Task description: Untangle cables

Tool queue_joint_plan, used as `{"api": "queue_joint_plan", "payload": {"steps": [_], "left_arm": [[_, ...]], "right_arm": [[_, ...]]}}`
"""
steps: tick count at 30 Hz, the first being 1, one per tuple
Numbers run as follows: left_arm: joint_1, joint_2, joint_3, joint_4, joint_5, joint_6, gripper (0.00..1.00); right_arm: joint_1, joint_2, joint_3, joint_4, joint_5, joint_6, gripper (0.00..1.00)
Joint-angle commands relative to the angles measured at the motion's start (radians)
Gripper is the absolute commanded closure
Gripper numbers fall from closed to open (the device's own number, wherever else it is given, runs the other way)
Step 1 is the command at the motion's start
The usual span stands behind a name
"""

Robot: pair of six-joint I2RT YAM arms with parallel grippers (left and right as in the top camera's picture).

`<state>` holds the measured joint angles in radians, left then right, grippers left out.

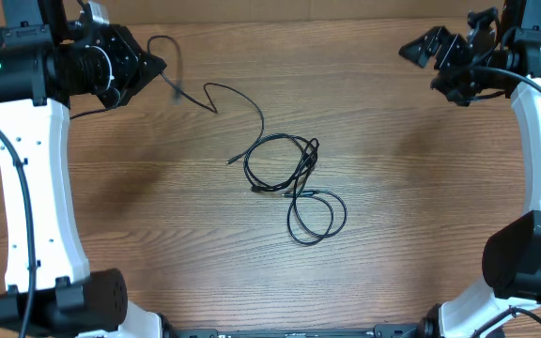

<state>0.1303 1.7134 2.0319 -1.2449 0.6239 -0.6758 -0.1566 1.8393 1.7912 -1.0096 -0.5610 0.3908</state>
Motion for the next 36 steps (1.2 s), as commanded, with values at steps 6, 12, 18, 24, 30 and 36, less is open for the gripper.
{"api": "queue_joint_plan", "payload": {"steps": [6,12,18,24,30,36], "left_arm": [[-0.045,-0.083,0.014,0.010,0.063,-0.194,0.96],[-0.046,-0.084,0.014,0.115,0.155,-0.481,0.96],[-0.046,-0.084,0.014,0.120,0.151,-0.612,0.96],[-0.046,-0.084,0.014,0.061,0.136,-0.666,0.96],[-0.046,-0.084,0.014,0.027,0.153,-0.735,0.96],[-0.045,-0.082,0.014,0.029,0.142,-0.742,0.96]], "right_arm": [[0.034,-0.032,0.009,-0.063,-0.477,-0.125,0.00],[0.327,-0.032,0.009,-0.136,-0.317,-0.494,0.00],[0.632,-0.032,0.009,-0.005,-0.083,-0.492,0.00],[0.725,-0.032,0.009,0.196,-0.067,-0.493,0.00],[0.729,-0.032,0.009,0.339,-0.061,-0.492,0.00],[0.739,-0.032,0.009,0.340,-0.061,-0.469,0.70]]}}
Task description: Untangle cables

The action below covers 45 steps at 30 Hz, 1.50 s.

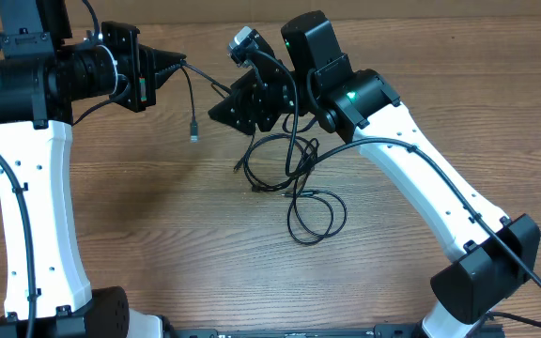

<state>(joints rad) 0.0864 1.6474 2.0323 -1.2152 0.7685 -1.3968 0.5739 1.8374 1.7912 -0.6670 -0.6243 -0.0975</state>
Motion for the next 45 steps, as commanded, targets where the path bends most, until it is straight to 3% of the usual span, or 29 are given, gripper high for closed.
{"api": "queue_joint_plan", "payload": {"steps": [1,2,3,8,10,11,13,15,17,19,24,27,30,35,37,41,43,45], "left_arm": [[-0.002,-0.016,0.013,0.000,-0.019,-0.021,0.96],[-0.002,-0.016,0.013,0.000,-0.038,-0.021,0.96],[-0.002,-0.016,0.013,-0.001,-0.073,-0.018,0.96],[-0.002,-0.016,0.013,-0.011,-0.292,0.101,0.89],[-0.002,-0.016,0.012,-0.016,-0.407,0.255,0.76],[-0.002,-0.016,0.012,-0.019,-0.440,0.361,0.63],[-0.002,-0.016,0.012,-0.020,-0.447,0.500,0.41],[-0.002,-0.016,0.012,-0.026,-0.447,0.663,0.31],[-0.002,-0.016,0.012,-0.045,-0.444,0.787,0.27],[-0.002,-0.016,0.012,-0.093,-0.393,1.000,0.23],[-0.008,-0.016,0.010,-0.203,-0.254,1.252,0.23],[-0.039,-0.016,0.010,-0.235,-0.082,1.484,0.25],[-0.100,-0.016,0.010,-0.248,-0.036,1.629,0.17],[-0.184,-0.016,0.010,-0.229,-0.077,1.712,0.18],[-0.208,-0.014,0.010,-0.212,-0.119,1.712,0.30],[-0.236,0.011,0.010,-0.170,-0.180,1.716,0.33],[-0.237,0.023,0.010,-0.161,-0.236,1.715,0.44],[-0.235,0.030,0.010,-0.153,-0.304,1.715,0.46]], "right_arm": [[0.008,-0.031,0.009,-0.007,0.003,0.026,0.81],[0.008,-0.031,0.009,-0.008,0.003,0.042,0.92],[0.008,-0.031,0.009,-0.011,0.003,0.077,0.96],[0.006,-0.038,0.010,0.000,-0.023,0.298,0.96],[0.006,-0.048,0.010,0.040,-0.032,0.514,0.96],[0.002,-0.053,0.010,0.066,-0.032,0.648,0.96],[-0.010,-0.057,0.010,0.085,-0.032,0.779,0.96],[-0.031,-0.059,0.010,0.091,-0.032,0.878,0.96],[-0.050,-0.059,0.010,0.090,-0.034,0.966,0.96],[-0.082,-0.059,0.010,0.097,-0.075,1.051,0.96],[-0.129,-0.059,0.010,0.140,-0.154,1.234,0.96],[-0.138,-0.059,0.010,0.161,-0.156,1.401,0.96],[-0.137,-0.059,0.010,0.168,-0.156,1.498,0.96],[-0.137,-0.059,0.010,0.174,-0.167,1.541,0.96],[-0.137,-0.059,0.010,0.178,-0.188,1.541,0.96],[-0.137,-0.059,0.010,0.196,-0.263,1.577,0.96],[-0.137,-0.059,0.010,0.203,-0.290,1.594,0.96],[-0.138,-0.059,0.010,0.210,-0.298,1.593,0.96]]}}
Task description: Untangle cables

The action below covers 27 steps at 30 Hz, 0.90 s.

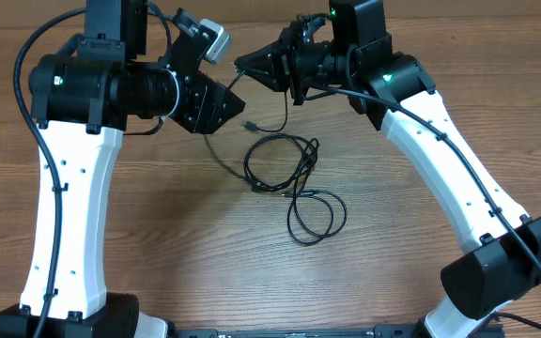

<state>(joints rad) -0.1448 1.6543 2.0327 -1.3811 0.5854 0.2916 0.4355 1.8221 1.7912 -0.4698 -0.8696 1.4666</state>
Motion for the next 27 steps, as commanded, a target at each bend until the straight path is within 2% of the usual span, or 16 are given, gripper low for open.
{"api": "queue_joint_plan", "payload": {"steps": [1,7,9,14,16,18,22,23,25,27], "left_arm": [[-0.003,0.024,0.010,0.022,-0.147,0.027,0.44],[-0.003,0.031,0.006,0.032,-0.163,0.099,0.40],[-0.007,0.043,0.006,0.024,-0.126,0.105,0.49],[-0.009,0.071,0.005,-0.008,-0.094,0.139,0.52],[-0.009,0.086,0.005,-0.007,-0.088,0.139,0.61],[-0.009,0.090,0.005,-0.005,-0.074,0.139,0.75],[-0.006,0.090,0.005,-0.001,-0.069,0.138,0.87],[-0.005,0.090,0.005,-0.001,-0.069,0.138,0.96],[-0.002,0.090,0.006,0.009,-0.072,0.109,0.96],[0.009,0.090,0.008,0.045,-0.071,0.021,0.96]], "right_arm": [[0.000,-0.044,0.010,0.013,-0.053,0.030,0.96],[0.000,-0.044,0.010,0.033,-0.053,0.044,0.96],[0.000,-0.044,0.010,0.053,-0.053,0.080,0.96],[0.000,-0.044,0.010,0.102,-0.052,0.084,0.96],[0.000,-0.044,0.010,0.102,-0.053,0.100,0.96],[0.000,-0.044,0.010,0.102,-0.053,0.101,0.96],[-0.001,-0.044,0.010,0.102,-0.052,0.101,0.96],[-0.007,-0.044,0.010,0.102,-0.049,0.100,0.96],[-0.027,-0.044,0.010,0.097,-0.028,0.074,0.96],[-0.066,-0.044,0.010,0.045,0.014,-0.042,0.96]]}}
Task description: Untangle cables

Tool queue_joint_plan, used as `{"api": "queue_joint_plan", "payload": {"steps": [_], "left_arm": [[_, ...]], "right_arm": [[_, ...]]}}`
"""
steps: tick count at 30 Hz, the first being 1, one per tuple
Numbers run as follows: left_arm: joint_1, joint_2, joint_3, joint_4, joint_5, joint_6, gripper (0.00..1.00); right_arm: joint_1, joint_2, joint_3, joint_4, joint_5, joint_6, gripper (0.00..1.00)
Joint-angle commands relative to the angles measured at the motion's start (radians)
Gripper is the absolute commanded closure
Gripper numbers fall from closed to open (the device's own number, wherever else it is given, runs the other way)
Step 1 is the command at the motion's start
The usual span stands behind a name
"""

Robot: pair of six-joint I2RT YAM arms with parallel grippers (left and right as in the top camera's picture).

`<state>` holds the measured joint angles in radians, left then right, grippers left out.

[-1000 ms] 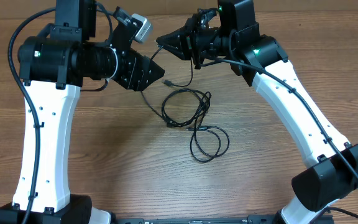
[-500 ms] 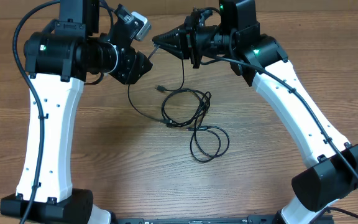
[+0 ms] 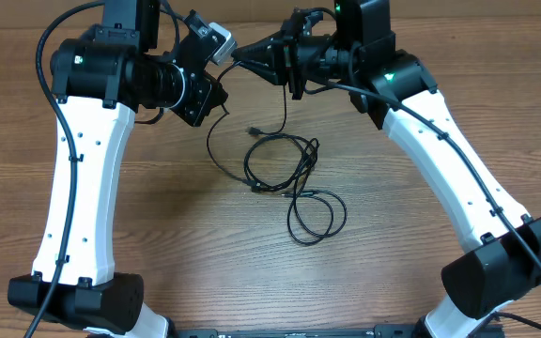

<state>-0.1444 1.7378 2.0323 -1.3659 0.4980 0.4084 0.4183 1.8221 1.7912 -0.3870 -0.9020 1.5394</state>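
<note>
A thin black cable lies on the wooden table as a tangle of loops (image 3: 285, 169), with a second loop (image 3: 316, 216) below it. One strand rises from the tangle's left side up to my left gripper (image 3: 216, 94), which is shut on it above the table. My right gripper (image 3: 240, 60) is at the top centre, close beside the left one, with its fingers drawn to a point on the same cable. A short free end with a plug (image 3: 252, 130) hangs below the right gripper, just above the tangle.
The white links of both arms reach in from the table's two sides and meet above its far middle. The left arm's wrist camera (image 3: 217, 38) sits right next to the right gripper's tips. Bare wood (image 3: 158, 235) surrounds the cable.
My left gripper has moved up and a little right, closer to the right gripper's tips. The plug end hangs slightly lower. The tangle on the table looks unchanged.
At first my left gripper held one cable end at the far left, and my right gripper was off at the far right. Then the right arm had reached over the tangle to the raised strand. After that both grippers were at the top centre on the strand, and now they are nearly touching.
</note>
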Motion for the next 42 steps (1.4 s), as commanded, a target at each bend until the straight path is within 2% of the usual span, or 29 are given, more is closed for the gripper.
{"api": "queue_joint_plan", "payload": {"steps": [1,3,4,5,6,7,15,19,24,26,35,42], "left_arm": [[0.016,0.005,0.015,0.041,0.021,-0.130,0.96],[0.022,-0.003,0.040,0.065,0.027,-0.188,0.96],[0.023,-0.006,0.053,0.074,0.027,-0.216,0.96],[0.023,-0.007,0.067,0.082,0.027,-0.245,0.96],[0.023,-0.010,0.090,0.090,0.027,-0.283,0.96],[0.023,-0.013,0.107,0.095,0.027,-0.307,0.96],[0.023,-0.013,0.266,0.184,0.019,-0.568,0.96],[0.024,-0.013,0.338,0.267,-0.084,-0.791,0.96],[0.024,-0.013,0.381,0.411,-0.087,-0.913,0.96],[0.024,-0.008,0.381,0.420,-0.092,-0.942,0.96],[0.024,0.116,0.378,0.425,-0.170,-0.948,0.96],[0.027,0.226,0.378,0.513,-0.165,-0.984,0.96]], "right_arm": [[-0.065,-0.043,0.010,-0.066,0.048,-0.164,0.96],[-0.107,-0.044,0.010,-0.131,0.049,-0.300,0.84],[-0.124,-0.043,0.010,-0.151,0.054,-0.354,0.68],[-0.143,-0.044,0.010,-0.175,0.063,-0.416,0.48],[-0.158,-0.043,0.010,-0.197,0.072,-0.465,0.16],[-0.169,-0.044,0.010,-0.216,0.079,-0.505,0.00],[-0.251,-0.043,0.010,-0.401,0.157,-0.887,0.00],[-0.253,-0.044,0.010,-0.547,0.351,-0.968,0.00],[-0.252,-0.043,0.010,-0.672,0.759,-0.972,0.00],[-0.253,-0.043,0.010,-0.674,0.838,-0.972,0.00],[-0.252,-0.043,0.010,-0.674,0.842,-0.972,0.00],[-0.252,-0.043,0.010,-0.674,0.842,-0.972,0.00]]}}
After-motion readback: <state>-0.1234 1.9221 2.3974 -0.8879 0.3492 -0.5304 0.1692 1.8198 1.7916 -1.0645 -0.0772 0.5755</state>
